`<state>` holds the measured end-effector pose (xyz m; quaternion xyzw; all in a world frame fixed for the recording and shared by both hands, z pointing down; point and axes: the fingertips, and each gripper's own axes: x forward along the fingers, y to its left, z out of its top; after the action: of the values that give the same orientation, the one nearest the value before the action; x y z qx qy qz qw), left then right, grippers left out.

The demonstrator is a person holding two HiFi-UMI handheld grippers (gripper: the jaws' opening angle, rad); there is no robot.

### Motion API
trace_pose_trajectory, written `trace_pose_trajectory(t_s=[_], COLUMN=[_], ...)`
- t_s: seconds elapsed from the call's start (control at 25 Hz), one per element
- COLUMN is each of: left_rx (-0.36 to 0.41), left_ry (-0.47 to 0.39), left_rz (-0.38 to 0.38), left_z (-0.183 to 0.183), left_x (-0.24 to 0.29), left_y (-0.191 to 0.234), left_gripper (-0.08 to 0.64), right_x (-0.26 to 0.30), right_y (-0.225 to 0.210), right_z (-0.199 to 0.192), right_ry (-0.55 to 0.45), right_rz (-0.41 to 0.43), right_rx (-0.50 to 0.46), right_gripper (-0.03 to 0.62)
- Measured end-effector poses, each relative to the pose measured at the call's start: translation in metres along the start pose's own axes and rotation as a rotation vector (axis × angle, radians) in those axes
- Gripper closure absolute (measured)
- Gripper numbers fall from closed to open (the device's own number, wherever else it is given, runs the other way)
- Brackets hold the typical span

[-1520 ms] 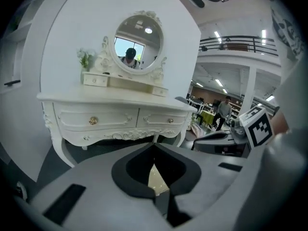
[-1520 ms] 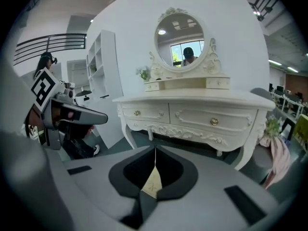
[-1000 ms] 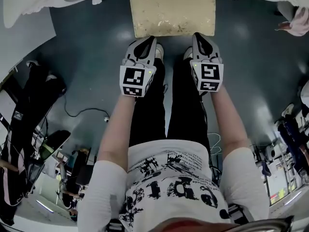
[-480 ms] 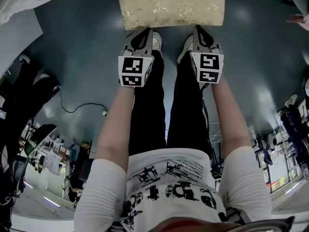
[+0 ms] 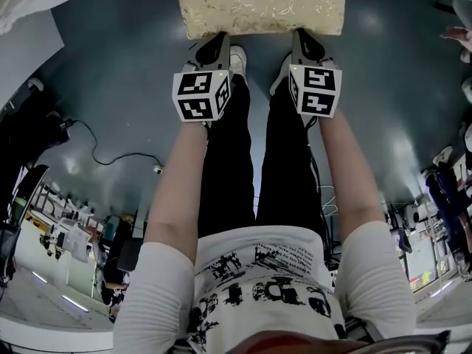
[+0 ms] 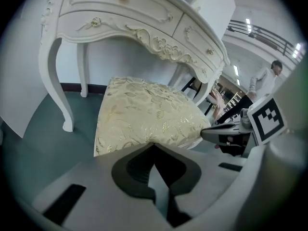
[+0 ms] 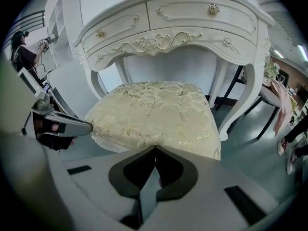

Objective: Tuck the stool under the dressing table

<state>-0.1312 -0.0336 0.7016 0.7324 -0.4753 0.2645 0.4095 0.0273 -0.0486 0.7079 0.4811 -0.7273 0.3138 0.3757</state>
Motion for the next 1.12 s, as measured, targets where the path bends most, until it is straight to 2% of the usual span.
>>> trace_pose_trajectory(t_s=[0.12, 0.6, 0.8, 0.96, 1.12], left_rx=[0.016, 0.042, 0.115, 0.119, 0.108], left_ry=[0.012, -0.008, -0.005, 0.008, -0.01], left_rz=[-0.02, -0.021, -0.038, -0.022, 0.007], left_z=[0.003, 0.048, 0.074, 0.095, 0.114], left_x=[0.005, 0.04, 0.055, 0.064, 0.075], left_y=[0.001, 0.032, 0.043, 0.054, 0.062], left_gripper=[0.54, 0.54, 0.54, 0.54, 0.54], right_x=[0.005, 0.051, 0.069, 0.082, 0.094], right_y=[-0.003, -0.012, -0.018, -0.02, -0.024], right_z=[0.003, 0.05, 0.077, 0.099, 0.116], right_ry=[-0.011, -0.034, -0.045, -0.039, -0.054], right_rz=[0.01, 0.053, 0.073, 0.085, 0.063], right_rx=[0.029, -0.011, -0.025, -0.052, -0.074], right_gripper=[0.574, 0.574, 0.574, 0.574, 0.574])
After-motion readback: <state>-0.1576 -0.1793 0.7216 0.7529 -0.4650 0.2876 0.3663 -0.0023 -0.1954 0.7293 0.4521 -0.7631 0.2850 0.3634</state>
